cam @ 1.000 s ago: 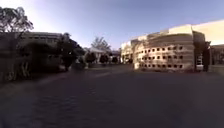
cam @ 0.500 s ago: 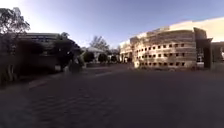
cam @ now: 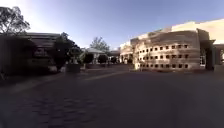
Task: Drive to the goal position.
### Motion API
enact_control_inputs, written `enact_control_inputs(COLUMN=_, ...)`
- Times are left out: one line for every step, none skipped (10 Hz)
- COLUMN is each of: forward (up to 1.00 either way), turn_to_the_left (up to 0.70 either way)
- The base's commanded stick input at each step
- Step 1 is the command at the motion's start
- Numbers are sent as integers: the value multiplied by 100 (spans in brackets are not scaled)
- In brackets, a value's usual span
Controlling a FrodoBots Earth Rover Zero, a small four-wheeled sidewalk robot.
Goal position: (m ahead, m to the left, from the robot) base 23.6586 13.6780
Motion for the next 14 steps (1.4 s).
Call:
enact_control_inputs(forward=85, turn_to_the_left=0)
enact_control_inputs(forward=85, turn_to_the_left=0)
enact_control_inputs(forward=85, turn_to_the_left=0)
enact_control_inputs(forward=85, turn_to_the_left=0)
enact_control_inputs(forward=85, turn_to_the_left=0)
enact_control_inputs(forward=85, turn_to_the_left=0)
enact_control_inputs(forward=85, turn_to_the_left=0)
enact_control_inputs(forward=85, turn_to_the_left=0)
enact_control_inputs(forward=85, turn_to_the_left=0)
enact_control_inputs(forward=85, turn_to_the_left=0)
enact_control_inputs(forward=85, turn_to_the_left=0)
enact_control_inputs(forward=85, turn_to_the_left=0)
enact_control_inputs(forward=85, turn_to_the_left=0)
enact_control_inputs(forward=85, turn_to_the_left=0)
